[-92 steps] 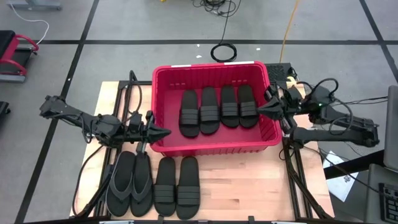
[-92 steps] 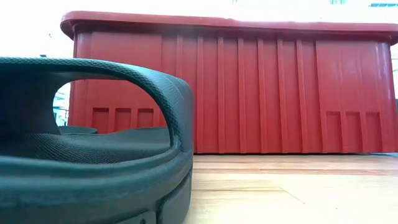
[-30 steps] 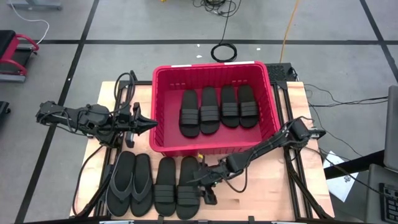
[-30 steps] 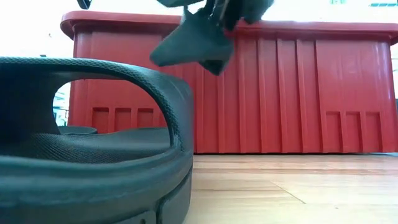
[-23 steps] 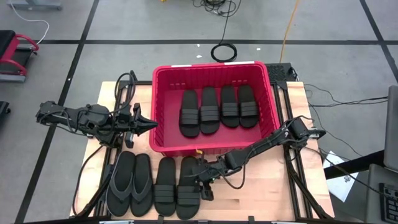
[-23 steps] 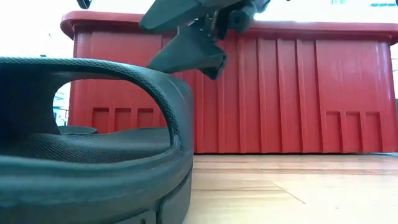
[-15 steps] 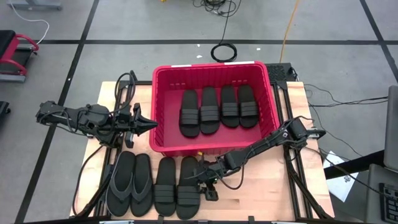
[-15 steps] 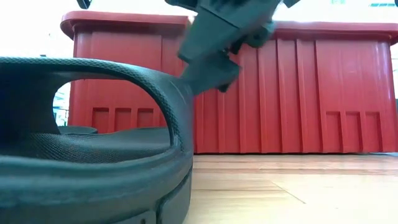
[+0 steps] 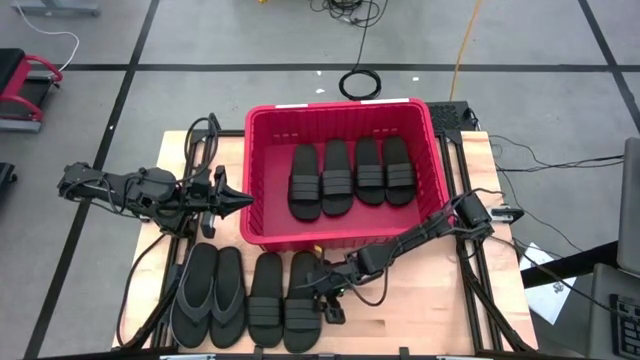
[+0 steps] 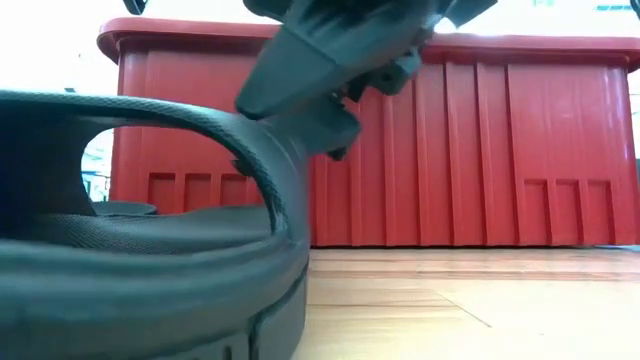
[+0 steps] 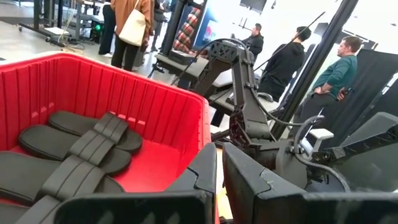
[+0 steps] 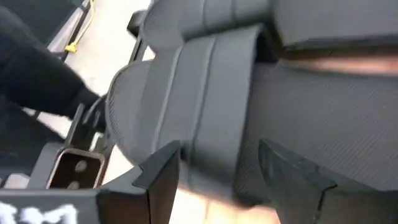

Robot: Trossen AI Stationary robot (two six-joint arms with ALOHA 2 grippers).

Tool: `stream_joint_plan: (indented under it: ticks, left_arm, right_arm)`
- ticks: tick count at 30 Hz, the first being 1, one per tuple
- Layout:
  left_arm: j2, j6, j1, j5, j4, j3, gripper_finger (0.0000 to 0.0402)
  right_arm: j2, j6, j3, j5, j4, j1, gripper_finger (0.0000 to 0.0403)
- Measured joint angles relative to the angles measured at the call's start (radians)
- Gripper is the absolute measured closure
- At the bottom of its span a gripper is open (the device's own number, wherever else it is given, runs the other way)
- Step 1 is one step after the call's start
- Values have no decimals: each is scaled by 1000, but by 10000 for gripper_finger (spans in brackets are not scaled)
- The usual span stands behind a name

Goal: Pick and place slides into bin
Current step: Put the black slide into the red bin

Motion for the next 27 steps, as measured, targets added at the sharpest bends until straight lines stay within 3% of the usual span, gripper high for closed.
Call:
stream_joint_plan:
  ticks: [6,10,16,20,23,27]
  left_arm:
    - [0,-3,0,20,-20,0,378]
    - [0,-3,0,47,-27,0,378]
    - [-2,-18,0,51,-28,-1,378]
    - [-2,-18,0,51,-34,-1,378]
    - [-2,-15,0,51,-34,-1,378]
    - [-2,-4,0,51,-34,-1,378]
  right_arm:
    - [33,21,-7,8,48,-12,197]
    - [76,74,-11,-84,144,-14,197]
    - [90,118,-11,-98,151,-8,197]
    - [91,118,-11,-172,174,-9,202]
    - [92,117,-12,-225,173,-14,229]
    - [91,115,-12,-238,179,-14,310]
